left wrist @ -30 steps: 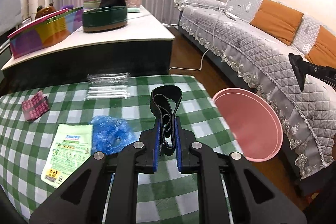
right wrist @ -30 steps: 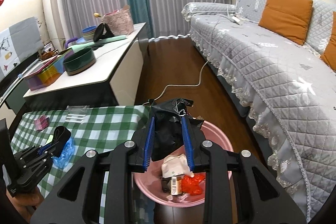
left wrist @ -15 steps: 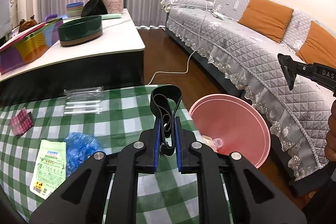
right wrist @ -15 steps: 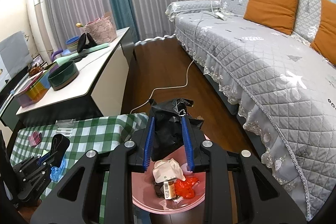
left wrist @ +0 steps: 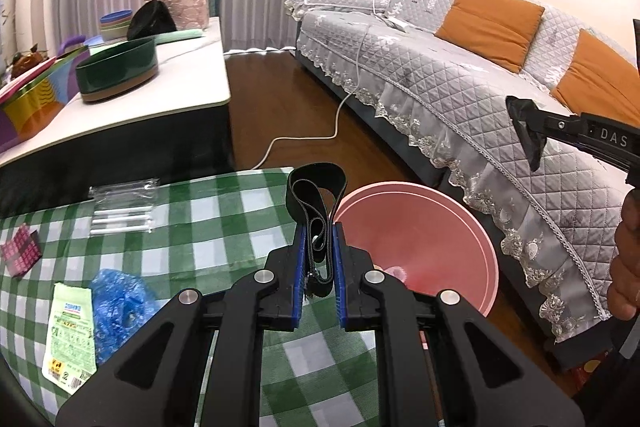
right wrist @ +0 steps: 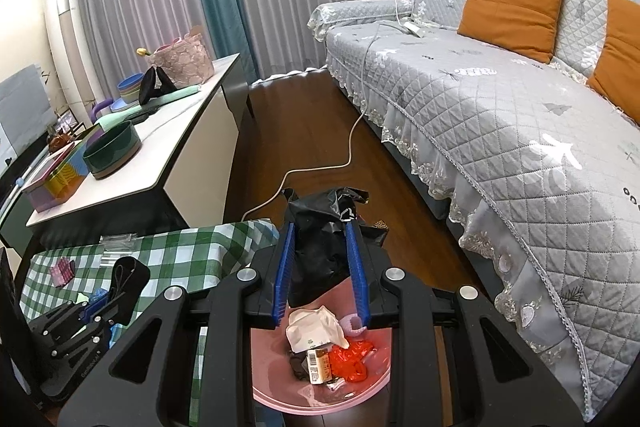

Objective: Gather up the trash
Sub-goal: 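Carry the band and black bag over the pink bucket and open both grippers, then move both grippers back to the table toward the green packet and blue bag, then grasp the green-white packet with the left gripper while the right gripper grasps the blue bag, then carry the packet and blue bag over the pink bucket and open both grippers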

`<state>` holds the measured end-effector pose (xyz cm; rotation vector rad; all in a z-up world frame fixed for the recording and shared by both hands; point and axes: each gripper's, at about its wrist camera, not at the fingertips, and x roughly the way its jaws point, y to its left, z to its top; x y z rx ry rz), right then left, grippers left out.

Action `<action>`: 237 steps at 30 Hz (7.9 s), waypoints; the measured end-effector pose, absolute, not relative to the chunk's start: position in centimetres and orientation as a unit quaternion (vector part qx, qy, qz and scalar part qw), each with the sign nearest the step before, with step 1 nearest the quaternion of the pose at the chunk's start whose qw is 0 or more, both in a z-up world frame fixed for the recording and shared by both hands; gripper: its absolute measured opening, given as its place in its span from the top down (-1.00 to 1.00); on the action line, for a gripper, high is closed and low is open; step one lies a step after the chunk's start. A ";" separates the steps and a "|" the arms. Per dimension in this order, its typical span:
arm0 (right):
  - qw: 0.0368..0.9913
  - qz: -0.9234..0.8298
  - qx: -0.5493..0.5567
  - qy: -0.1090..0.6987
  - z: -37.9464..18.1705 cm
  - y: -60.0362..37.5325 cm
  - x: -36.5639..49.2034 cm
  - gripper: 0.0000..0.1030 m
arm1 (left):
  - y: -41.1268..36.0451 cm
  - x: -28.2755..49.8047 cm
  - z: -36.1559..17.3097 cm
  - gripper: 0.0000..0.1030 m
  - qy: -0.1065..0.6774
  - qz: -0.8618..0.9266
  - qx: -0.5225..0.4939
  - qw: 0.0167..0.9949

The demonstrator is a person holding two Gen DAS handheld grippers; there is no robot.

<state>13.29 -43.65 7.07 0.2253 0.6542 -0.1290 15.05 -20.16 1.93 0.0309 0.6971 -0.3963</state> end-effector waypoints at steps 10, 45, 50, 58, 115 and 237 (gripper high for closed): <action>0.934 -0.058 0.118 0.331 6.2 -43.7 14.4 0.48 | -22.4 15.6 1.3 0.76 0.346 -0.217 0.019 0.913; 0.932 -0.011 0.110 0.346 5.8 -39.5 15.0 0.00 | -16.1 11.7 0.4 0.20 0.363 -0.200 -0.008 0.910; 0.934 0.021 0.112 0.339 6.6 -36.5 14.5 0.19 | -11.2 10.3 0.5 0.20 0.368 -0.158 -0.015 0.916; 0.934 0.077 0.092 0.336 7.2 -30.5 13.9 0.26 | -1.7 8.6 -0.7 0.20 0.379 -0.074 -0.068 0.920; 0.842 0.225 -0.024 0.489 -5.5 -11.1 19.3 0.13 | 6.1 13.8 -5.4 0.96 0.378 0.019 -0.207 0.902; 0.941 -0.033 0.108 0.318 6.5 -41.6 12.0 0.93 | -21.2 12.4 3.9 0.99 0.321 -0.189 0.011 0.928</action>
